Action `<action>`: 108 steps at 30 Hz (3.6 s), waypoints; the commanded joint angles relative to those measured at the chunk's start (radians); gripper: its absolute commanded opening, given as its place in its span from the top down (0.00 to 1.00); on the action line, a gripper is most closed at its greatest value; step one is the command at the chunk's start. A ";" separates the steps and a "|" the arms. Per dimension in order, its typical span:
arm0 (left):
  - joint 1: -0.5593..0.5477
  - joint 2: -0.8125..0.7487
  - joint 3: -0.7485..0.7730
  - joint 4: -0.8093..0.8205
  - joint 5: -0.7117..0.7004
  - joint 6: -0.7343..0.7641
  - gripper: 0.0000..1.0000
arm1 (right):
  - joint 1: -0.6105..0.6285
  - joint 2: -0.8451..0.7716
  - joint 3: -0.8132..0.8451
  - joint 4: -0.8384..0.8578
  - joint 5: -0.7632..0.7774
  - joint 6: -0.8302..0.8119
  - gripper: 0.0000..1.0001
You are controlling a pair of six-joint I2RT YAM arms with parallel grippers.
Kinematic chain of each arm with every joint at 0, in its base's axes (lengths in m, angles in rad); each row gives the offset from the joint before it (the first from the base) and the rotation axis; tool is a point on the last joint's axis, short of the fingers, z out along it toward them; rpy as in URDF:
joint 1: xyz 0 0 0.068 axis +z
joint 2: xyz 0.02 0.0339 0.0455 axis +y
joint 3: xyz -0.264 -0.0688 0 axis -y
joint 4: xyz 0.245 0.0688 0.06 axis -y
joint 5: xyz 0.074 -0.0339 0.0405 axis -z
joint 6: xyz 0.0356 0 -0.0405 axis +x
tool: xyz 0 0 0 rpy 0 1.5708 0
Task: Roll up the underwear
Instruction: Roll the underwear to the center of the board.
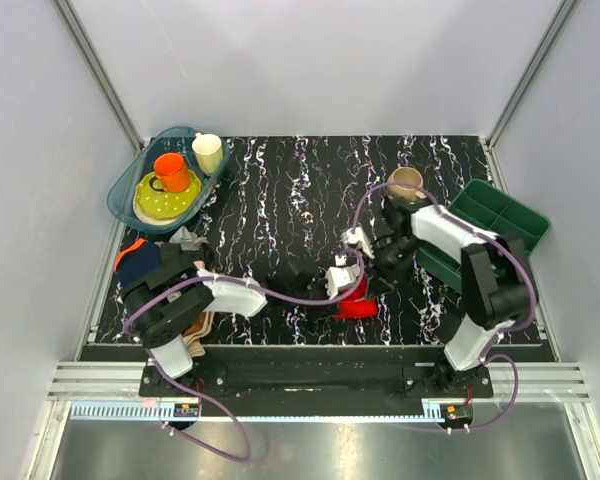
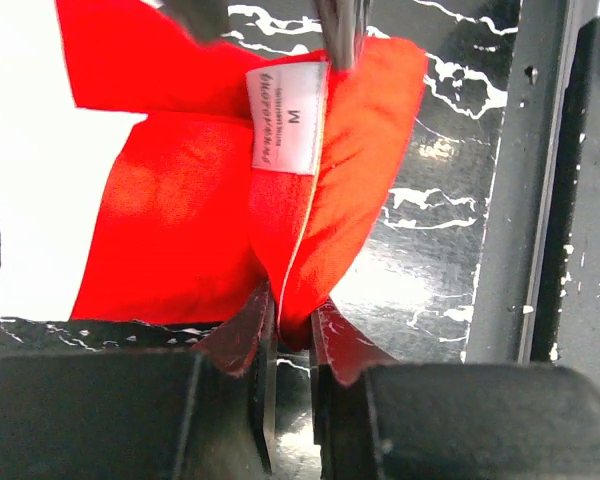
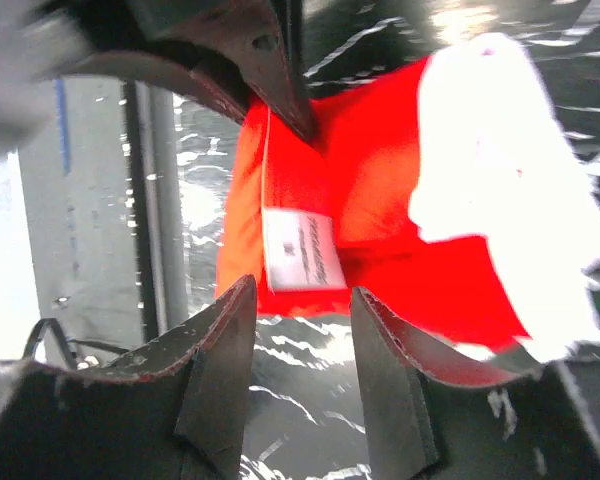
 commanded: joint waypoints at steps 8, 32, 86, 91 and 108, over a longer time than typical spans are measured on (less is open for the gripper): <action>0.201 0.232 0.214 -0.195 0.391 -0.275 0.93 | -0.083 -0.479 -0.205 0.165 0.016 -0.153 0.40; 0.293 0.463 0.556 -0.471 0.490 -0.363 0.82 | 0.221 -0.572 -0.580 0.700 0.368 -0.370 0.23; 0.273 0.229 0.176 0.264 0.232 -0.622 0.24 | -0.216 0.300 0.219 -0.162 -0.129 -0.016 0.77; 0.265 0.299 0.286 0.168 0.243 -0.561 0.23 | -0.233 0.322 0.230 -0.190 -0.142 -0.043 0.76; 0.201 0.460 0.461 0.056 0.433 -0.467 0.30 | -0.233 0.319 0.224 -0.190 -0.143 -0.063 0.75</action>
